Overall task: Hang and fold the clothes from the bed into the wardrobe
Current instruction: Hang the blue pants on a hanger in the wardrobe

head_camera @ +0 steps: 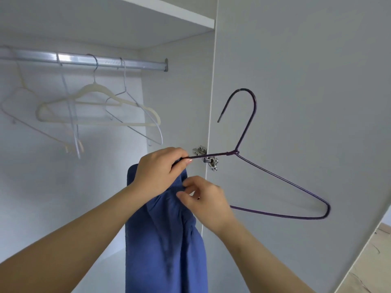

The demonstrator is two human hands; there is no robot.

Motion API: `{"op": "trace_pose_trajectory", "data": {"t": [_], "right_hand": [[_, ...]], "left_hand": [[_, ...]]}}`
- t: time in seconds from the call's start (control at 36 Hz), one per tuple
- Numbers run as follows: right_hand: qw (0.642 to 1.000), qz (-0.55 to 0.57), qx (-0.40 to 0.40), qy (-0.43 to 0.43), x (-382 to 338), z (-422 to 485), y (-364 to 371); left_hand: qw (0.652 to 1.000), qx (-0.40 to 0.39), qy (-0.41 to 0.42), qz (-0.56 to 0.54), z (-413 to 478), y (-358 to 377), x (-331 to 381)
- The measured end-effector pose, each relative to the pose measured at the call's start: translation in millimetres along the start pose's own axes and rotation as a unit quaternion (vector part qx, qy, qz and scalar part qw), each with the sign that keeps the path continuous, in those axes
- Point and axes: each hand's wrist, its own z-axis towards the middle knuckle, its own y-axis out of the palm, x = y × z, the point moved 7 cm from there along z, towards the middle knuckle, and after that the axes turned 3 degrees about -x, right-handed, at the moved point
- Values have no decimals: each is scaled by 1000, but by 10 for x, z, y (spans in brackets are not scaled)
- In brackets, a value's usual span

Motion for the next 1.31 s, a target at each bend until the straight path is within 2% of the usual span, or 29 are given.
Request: {"op": "trace_pose_trajectory", "data": {"t": [0.19, 0.31, 0.39, 0.47, 0.58, 0.75, 0.89, 1.0, 1.08, 1.31], "right_hand": [[996, 6, -93, -12, -149, 111, 318], [982, 101, -157, 36, -159, 110, 461], [954, 219, -188, 78, -101, 71, 562], [939, 258, -209, 90, -16, 38, 578], [948, 168, -257, 84, 181, -18, 573], [953, -70, -288, 63, 505, -90, 417], [965, -181, -187, -28, 493, 10, 161], [968, -215, -110, -62, 518, 101, -42], [958, -263, -96, -62, 613, 153, -118], [948, -305, -87, -24, 783, 229, -253]], "left_hand": [[999, -4, -27, 22, -101, -127, -165], [998, -2, -41, 41, -148, -233, -294], [997, 5, -52, 49, -161, -337, -389], [996, 17, -75, 47, -177, -456, -504], [994, 37, -88, 49, -188, -647, -644], [990, 53, -109, 74, -192, -959, -894], [987, 10, -97, 124, -255, -1013, -996], [982, -15, -72, 175, -327, -1047, -1034], [979, -26, -79, 185, -380, -1072, -1098], [979, -40, -62, 188, -469, -1189, -1091]]}}
